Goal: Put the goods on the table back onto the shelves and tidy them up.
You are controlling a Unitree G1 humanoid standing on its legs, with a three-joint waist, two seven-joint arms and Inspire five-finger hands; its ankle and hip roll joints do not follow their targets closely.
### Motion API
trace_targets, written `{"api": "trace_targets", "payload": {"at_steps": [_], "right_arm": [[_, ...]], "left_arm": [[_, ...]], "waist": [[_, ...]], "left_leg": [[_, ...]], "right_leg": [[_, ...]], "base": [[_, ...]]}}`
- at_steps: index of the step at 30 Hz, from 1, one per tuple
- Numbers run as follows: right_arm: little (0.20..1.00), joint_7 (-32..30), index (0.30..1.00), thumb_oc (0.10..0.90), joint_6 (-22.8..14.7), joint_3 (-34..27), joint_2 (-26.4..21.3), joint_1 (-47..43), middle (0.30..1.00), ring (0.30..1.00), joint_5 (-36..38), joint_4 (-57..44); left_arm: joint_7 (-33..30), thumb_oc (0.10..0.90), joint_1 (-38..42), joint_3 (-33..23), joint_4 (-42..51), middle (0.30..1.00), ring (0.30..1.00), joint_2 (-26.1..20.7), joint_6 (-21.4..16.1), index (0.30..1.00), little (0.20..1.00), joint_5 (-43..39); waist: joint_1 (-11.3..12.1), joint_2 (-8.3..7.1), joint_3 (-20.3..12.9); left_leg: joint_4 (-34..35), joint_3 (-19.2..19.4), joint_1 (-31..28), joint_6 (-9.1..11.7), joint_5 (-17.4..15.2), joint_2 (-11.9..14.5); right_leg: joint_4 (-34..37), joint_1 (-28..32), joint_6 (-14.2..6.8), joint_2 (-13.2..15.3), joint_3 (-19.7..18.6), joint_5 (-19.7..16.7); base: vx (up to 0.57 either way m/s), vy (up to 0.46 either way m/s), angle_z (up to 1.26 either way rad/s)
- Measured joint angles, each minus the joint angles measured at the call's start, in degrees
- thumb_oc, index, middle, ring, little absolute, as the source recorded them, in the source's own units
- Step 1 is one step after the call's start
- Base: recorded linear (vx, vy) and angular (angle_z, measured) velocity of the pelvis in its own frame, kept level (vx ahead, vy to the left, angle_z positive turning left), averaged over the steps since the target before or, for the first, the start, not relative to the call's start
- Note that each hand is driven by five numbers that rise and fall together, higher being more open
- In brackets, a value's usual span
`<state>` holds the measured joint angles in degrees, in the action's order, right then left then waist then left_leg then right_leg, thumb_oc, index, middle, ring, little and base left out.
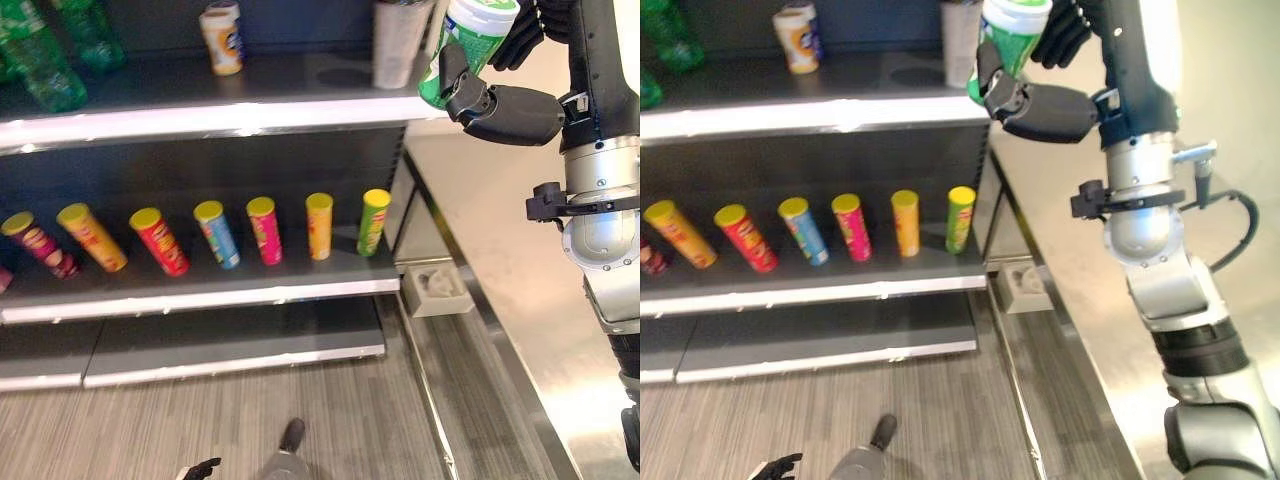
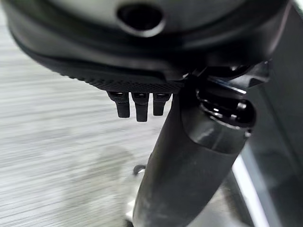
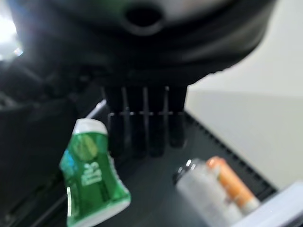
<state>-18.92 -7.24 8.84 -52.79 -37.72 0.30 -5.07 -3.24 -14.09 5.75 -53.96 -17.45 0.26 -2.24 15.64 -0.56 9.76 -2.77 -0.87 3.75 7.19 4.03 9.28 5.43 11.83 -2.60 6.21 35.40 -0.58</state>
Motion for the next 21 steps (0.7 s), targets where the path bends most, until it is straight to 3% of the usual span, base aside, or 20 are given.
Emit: {"api": "trace_targets", "payload": {"at_steps": [2,3,4,5,7,10,14,21], "right_arm": [[0.300,0.00,0.300,0.400,0.49,-0.05,-0.13,0.04,0.300,0.300,-0.02,-0.11],[0.300,-0.07,0.300,0.400,0.45,-0.44,-0.27,0.06,0.300,0.300,-0.03,-0.26],[0.300,-0.03,0.300,0.400,0.58,-1.36,-0.20,0.19,0.300,0.300,-0.06,-0.51],[0.300,-0.04,0.300,0.400,0.65,-2.26,0.46,0.35,0.300,0.300,-0.09,-0.63],[0.300,0.13,0.300,0.400,0.99,-2.70,0.91,0.27,0.300,0.300,-0.14,-0.65],[0.300,0.12,0.300,0.400,1.06,-2.76,4.33,0.17,0.300,0.300,-0.25,-1.24],[0.300,0.12,0.300,0.400,1.65,-2.51,6.43,0.14,0.300,0.300,-0.58,-2.56],[0.300,0.06,0.300,0.400,3.74,-2.56,6.74,0.15,0.300,0.300,-2.57,-2.48]], "left_arm": [[0.06,0.800,-1.26,0.32,-0.06,0.900,0.900,0.22,-0.04,0.900,0.900,0.01],[0.07,0.800,-1.55,0.62,0.13,0.900,0.900,0.49,-0.12,0.900,0.900,0.01],[0.04,0.800,-1.31,0.76,0.27,0.900,0.900,0.49,-0.11,0.900,0.900,0.05],[-0.05,0.800,-0.41,0.71,0.23,0.900,0.900,0.25,-0.06,0.900,0.900,0.06],[-0.10,0.800,2.08,0.78,3.08,0.900,0.900,-0.15,-0.64,0.900,0.900,0.13],[-0.15,0.800,4.93,0.95,4.00,0.900,0.900,-1.22,-0.67,0.900,0.900,0.23],[-0.39,0.800,5.16,0.94,3.01,0.900,0.900,-1.78,-0.47,0.900,0.900,0.59],[-0.32,0.800,1.83,0.99,2.20,0.900,0.900,-1.78,0.05,0.900,0.900,1.64]], "waist": [[-2.19,-0.13,0.08],[-2.78,1.22,-0.66],[-5.14,1.70,-1.01],[-5.89,0.66,-0.75],[-4.70,-0.42,-0.74],[-2.02,-1.18,-1.13],[-0.64,-1.39,-1.12],[-0.96,-2.26,-0.75]], "left_leg": [[-2.74,0.81,-3.05,0.56,0.23,0.10],[-0.88,-0.25,-4.12,1.45,-0.83,0.08],[2.61,0.25,-5.10,1.07,-2.17,-0.89],[4.25,-0.41,-5.39,0.25,-1.01,-2.02],[6.12,-1.78,-6.36,-1.67,0.19,-5.43],[6.02,-2.81,-6.03,-3.01,-0.08,-8.23],[6.06,-3.60,-5.28,-3.54,0.15,-10.01],[6.11,-3.66,-4.52,-4.17,0.59,-11.22]], "right_leg": [[-0.28,2.11,-1.81,2.33,1.06,-0.38],[-0.60,2.59,-2.47,2.36,1.53,-0.42],[-0.73,3.38,-3.11,3.14,1.64,-0.85],[-0.90,3.57,-3.22,4.59,1.14,-0.94],[-2.15,3.44,-2.70,7.74,0.29,-2.86],[-2.79,3.66,-3.08,10.49,0.46,-4.07],[-3.23,3.51,-3.45,12.15,0.62,-4.33],[-3.20,2.86,-4.43,13.42,0.52,-4.92]], "base": [[0.10,0.150,0.59],[0.15,0.148,0.83],[0.10,0.197,0.90],[0.06,0.156,0.92],[0.06,0.200,0.55],[0.02,0.252,0.28],[-0.01,0.179,0.16],[-0.01,0.176,0.01]]}}
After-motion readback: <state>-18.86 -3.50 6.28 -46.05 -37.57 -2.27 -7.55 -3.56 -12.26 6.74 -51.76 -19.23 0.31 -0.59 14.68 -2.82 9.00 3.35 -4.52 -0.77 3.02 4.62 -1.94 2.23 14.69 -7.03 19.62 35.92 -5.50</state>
